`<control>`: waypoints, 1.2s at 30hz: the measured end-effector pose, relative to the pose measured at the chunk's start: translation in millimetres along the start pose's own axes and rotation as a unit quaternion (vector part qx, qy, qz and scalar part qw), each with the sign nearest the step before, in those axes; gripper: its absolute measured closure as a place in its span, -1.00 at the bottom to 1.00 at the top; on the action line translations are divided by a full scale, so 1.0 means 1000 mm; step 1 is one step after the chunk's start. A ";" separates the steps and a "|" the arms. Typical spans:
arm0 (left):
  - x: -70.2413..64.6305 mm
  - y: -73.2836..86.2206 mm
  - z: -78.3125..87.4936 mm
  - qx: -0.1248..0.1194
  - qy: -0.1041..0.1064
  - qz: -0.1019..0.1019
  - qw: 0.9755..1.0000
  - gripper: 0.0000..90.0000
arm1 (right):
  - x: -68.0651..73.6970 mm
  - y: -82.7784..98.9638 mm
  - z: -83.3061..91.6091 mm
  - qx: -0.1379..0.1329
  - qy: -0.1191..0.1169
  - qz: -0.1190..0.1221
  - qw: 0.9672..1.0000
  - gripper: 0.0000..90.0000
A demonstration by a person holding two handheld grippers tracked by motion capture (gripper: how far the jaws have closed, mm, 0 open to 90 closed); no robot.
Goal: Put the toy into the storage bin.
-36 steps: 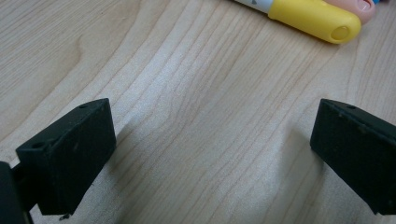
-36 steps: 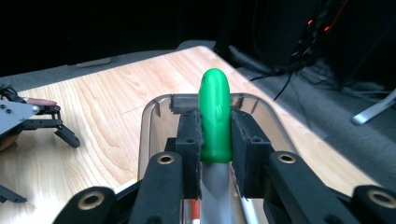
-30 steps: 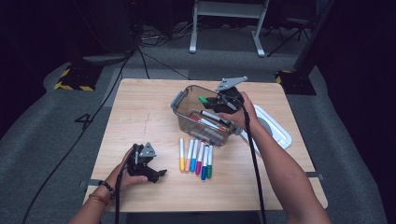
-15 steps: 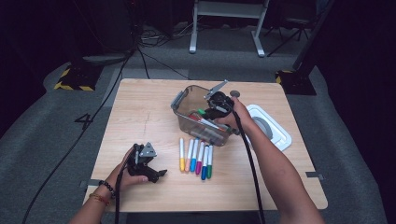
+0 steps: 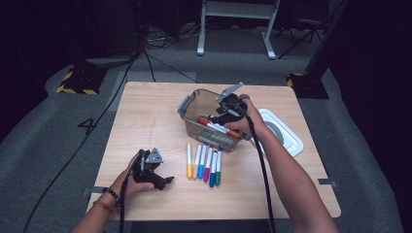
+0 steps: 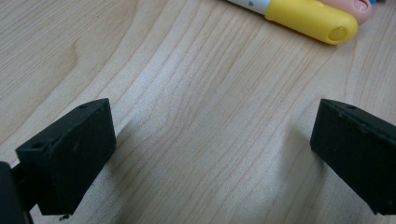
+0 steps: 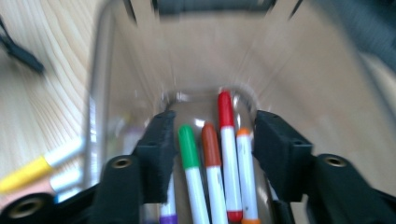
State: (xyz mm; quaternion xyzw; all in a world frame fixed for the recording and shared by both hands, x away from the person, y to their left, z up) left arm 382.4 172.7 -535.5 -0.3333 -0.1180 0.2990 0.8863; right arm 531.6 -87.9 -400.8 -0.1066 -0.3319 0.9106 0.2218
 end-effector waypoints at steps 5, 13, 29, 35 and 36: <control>0.000 0.000 0.000 -0.001 0.000 0.000 1.000 -0.99 | 0.003 0.002 0.036 -0.067 0.026 -0.012 0.997 -0.16; 0.000 0.000 0.000 0.000 0.000 0.000 1.000 -0.99 | 0.015 0.019 0.092 -0.129 0.056 -0.002 0.990 -0.33; 0.000 0.000 0.000 -0.001 -0.002 0.002 1.000 -0.99 | 0.034 0.095 0.132 -0.160 0.095 -0.020 0.982 -0.40; 0.000 0.000 0.000 -0.001 -0.002 0.003 1.000 -0.99 | 0.045 0.124 0.124 -0.158 0.103 -0.032 0.981 -0.40; 0.000 0.000 0.000 -0.001 -0.002 0.003 1.000 -0.99 | 0.047 0.129 0.121 -0.158 0.099 -0.037 0.982 -0.40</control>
Point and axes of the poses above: each handheld gripper's, and its own axes: z roughly backward along the jaws, y roughly out of its underside, x roughly to its left, the point moved 4 cm from there along -z, roughly forward along the jaws, and after that the axes turned 2 degrees about -y, right-handed, at the moved point
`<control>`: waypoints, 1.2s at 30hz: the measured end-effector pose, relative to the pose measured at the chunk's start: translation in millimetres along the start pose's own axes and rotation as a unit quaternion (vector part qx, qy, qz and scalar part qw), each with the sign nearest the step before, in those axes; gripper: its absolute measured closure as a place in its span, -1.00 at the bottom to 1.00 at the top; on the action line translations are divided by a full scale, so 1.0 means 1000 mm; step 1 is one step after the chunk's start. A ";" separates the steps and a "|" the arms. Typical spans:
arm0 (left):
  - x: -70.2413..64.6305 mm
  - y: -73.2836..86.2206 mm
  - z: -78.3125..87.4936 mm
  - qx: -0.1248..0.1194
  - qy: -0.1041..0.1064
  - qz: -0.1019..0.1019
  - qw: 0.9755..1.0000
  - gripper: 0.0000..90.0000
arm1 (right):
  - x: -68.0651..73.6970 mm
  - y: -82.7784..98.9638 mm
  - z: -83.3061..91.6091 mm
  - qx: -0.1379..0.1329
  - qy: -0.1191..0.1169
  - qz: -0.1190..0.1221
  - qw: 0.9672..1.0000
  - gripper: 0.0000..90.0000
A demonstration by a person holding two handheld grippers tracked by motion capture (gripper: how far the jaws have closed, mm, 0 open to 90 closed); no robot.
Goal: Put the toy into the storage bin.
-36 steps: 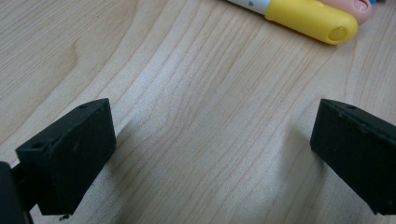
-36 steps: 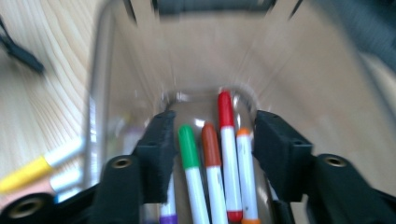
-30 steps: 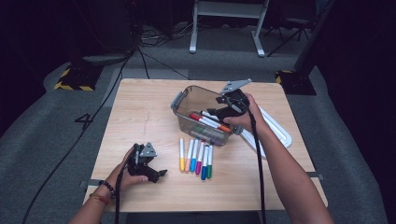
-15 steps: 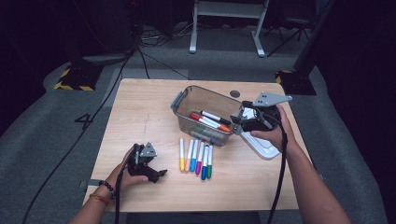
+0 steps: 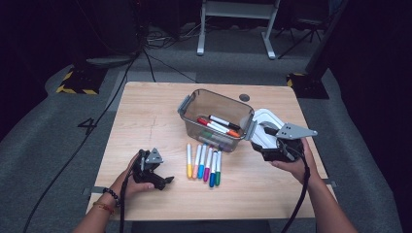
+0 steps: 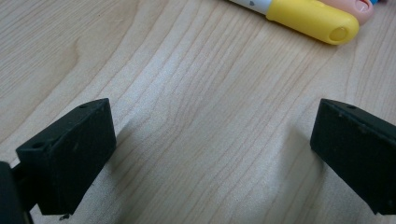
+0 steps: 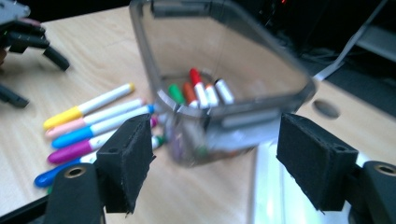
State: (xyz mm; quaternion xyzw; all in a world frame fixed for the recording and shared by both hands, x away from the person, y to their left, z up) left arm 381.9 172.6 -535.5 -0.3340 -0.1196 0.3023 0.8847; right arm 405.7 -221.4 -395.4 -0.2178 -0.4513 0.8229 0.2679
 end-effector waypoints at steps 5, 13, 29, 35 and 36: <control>0.000 0.000 0.000 0.000 0.000 0.000 1.000 -0.99 | 0.013 0.028 -0.013 0.023 -0.015 -0.015 1.000 -0.39; 0.000 0.000 0.000 0.000 0.000 0.000 1.000 -0.99 | 0.044 0.057 -0.046 0.054 -0.055 -0.018 0.997 -0.39; 0.000 0.000 0.000 0.000 0.000 0.000 1.000 -0.99 | 0.094 0.060 -0.101 0.081 -0.102 0.004 0.991 -0.43; 0.000 0.000 0.000 0.000 0.000 0.000 1.000 -0.99 | 0.095 0.066 -0.104 0.093 -0.101 0.001 0.990 -0.41; 0.000 0.000 0.000 0.000 0.000 0.000 1.000 -0.99 | 0.094 0.067 -0.102 0.094 -0.100 0.000 0.991 -0.41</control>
Point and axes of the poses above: each handheld gripper's, and its own axes: z roughly backward along the jaws, y roughly out of its underside, x roughly to its left, the point moved 4 cm from there along -z, roughly forward along the jaws, and after that the axes turned 2 degrees about -y, right-handed, at the moved point
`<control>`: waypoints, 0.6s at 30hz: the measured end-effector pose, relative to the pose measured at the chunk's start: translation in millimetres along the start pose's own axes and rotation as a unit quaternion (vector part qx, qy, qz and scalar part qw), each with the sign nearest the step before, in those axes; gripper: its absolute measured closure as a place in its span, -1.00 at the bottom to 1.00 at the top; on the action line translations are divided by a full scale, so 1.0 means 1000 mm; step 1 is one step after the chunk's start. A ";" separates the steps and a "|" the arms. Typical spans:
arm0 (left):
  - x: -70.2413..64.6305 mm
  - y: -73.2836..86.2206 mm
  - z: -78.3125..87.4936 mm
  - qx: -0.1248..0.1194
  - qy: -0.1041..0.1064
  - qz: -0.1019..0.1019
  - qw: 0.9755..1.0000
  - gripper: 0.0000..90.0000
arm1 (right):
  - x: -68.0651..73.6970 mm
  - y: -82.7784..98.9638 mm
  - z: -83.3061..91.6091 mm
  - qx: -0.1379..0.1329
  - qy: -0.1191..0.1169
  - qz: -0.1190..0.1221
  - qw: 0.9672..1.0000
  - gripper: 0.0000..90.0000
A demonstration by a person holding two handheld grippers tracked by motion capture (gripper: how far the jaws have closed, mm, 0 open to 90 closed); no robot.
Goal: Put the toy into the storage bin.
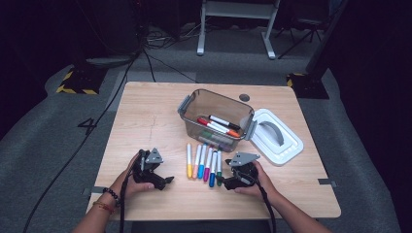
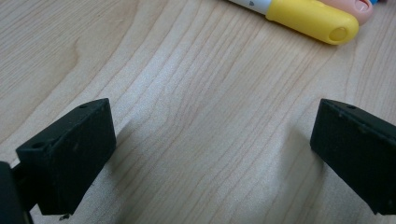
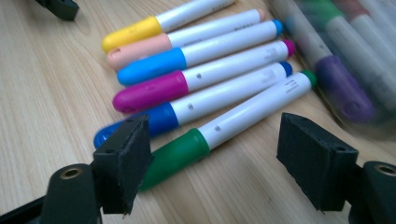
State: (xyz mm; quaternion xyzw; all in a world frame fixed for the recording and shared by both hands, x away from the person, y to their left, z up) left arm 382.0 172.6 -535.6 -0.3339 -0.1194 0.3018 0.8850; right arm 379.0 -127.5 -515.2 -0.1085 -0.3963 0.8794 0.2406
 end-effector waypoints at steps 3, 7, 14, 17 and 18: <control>0.000 0.000 0.000 0.000 0.000 0.000 1.000 -0.99 | -0.006 0.009 0.007 0.007 0.007 -0.012 1.000 -0.41; 0.000 0.000 0.000 0.000 0.000 0.000 1.000 -0.99 | -0.016 0.020 0.017 0.015 0.023 -0.027 0.999 -0.39; 0.000 0.000 0.000 0.000 0.000 0.000 1.000 -0.99 | -0.038 0.036 0.030 0.016 0.042 -0.047 0.998 -0.13; 0.000 0.000 0.000 0.000 0.000 0.000 1.000 -0.99 | -0.042 0.036 0.030 0.015 0.037 -0.036 0.999 -0.01; 0.000 0.000 0.000 0.000 0.000 0.000 1.000 -0.99 | -0.043 0.035 0.028 0.016 0.037 -0.031 0.999 0.02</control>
Point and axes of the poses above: each handheld gripper's, and its own axes: z roughly backward along the jaws, y roughly out of its underside, x roughly to its left, the point moved 4 cm from there along -z, roughly forward along the jaws, and after that the axes turned 2 degrees about -y, right-handed, at the moved point
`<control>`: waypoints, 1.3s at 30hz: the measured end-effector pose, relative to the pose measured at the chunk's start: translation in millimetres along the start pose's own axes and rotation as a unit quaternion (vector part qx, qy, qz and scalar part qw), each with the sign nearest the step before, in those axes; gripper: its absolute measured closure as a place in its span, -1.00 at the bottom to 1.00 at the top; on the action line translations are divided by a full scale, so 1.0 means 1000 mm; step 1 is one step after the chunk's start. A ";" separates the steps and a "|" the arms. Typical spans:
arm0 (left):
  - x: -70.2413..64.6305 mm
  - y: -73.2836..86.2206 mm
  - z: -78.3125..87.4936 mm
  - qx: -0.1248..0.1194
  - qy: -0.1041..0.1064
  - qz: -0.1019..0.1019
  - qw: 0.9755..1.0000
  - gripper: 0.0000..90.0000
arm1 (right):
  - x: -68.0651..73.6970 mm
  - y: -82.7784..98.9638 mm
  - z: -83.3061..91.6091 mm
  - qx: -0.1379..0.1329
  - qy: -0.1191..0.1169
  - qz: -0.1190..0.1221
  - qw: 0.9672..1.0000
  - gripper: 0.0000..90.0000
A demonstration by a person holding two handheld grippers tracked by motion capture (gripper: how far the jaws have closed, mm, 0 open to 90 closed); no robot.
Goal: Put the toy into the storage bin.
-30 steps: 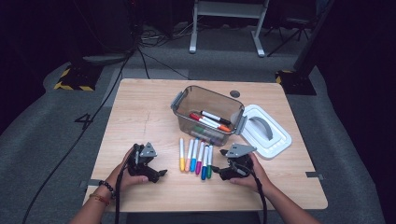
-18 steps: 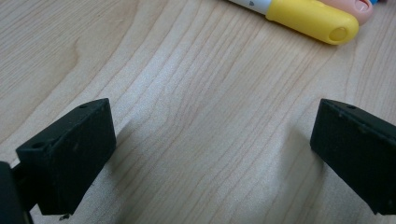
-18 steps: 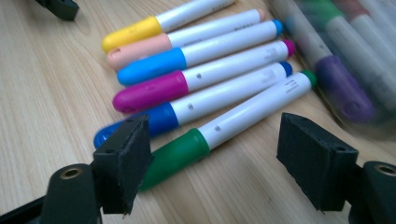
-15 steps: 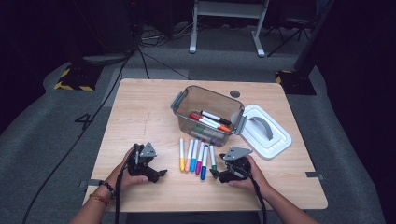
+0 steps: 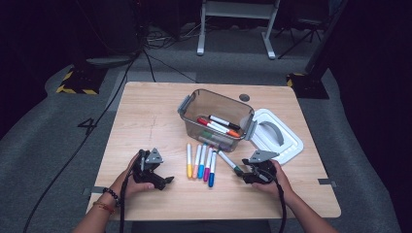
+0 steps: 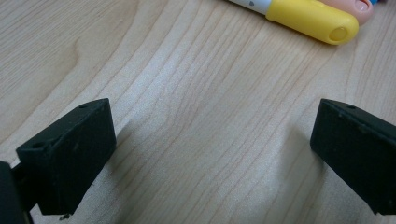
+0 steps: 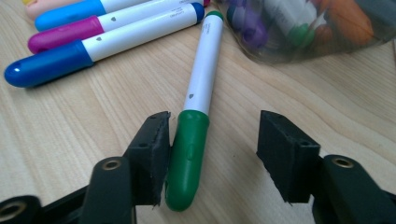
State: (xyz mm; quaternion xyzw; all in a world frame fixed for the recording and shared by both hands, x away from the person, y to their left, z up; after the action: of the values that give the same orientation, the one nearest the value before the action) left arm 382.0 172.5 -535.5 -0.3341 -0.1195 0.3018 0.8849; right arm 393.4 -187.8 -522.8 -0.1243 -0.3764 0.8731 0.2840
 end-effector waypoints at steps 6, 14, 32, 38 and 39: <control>0.000 0.000 0.000 0.000 0.000 0.000 1.000 -0.99 | -0.001 -0.004 -0.008 -0.003 -0.021 0.015 1.000 0.28; 0.000 0.000 0.000 0.000 0.000 0.000 1.000 -0.99 | -0.005 -0.007 -0.011 -0.003 -0.011 0.007 1.000 0.53; 0.000 0.000 0.000 0.000 0.000 0.000 1.000 -0.99 | -0.012 -0.001 0.008 0.008 -0.044 0.025 0.999 0.66; 0.000 0.000 0.000 0.000 -0.001 0.001 1.000 -0.99 | -0.010 -0.004 0.025 -0.009 -0.045 0.043 0.998 0.66; 0.000 0.000 0.000 0.000 -0.001 0.001 1.000 -0.99 | -0.010 -0.004 0.027 -0.012 -0.044 0.045 0.998 0.66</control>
State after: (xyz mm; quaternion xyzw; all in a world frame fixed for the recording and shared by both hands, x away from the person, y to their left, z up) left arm 381.8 172.5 -535.5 -0.3342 -0.1199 0.3026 0.8845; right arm 391.3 -207.2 -501.2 -0.1061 -0.3927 0.8852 0.2258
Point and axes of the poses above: each handheld gripper's, and its own axes: z roughly backward along the jaws, y roughly out of its underside, x roughly to its left, the point moved 4 cm from there along -z, roughly forward along the jaws, and after that the axes turned 2 degrees about -y, right-handed, at the moved point
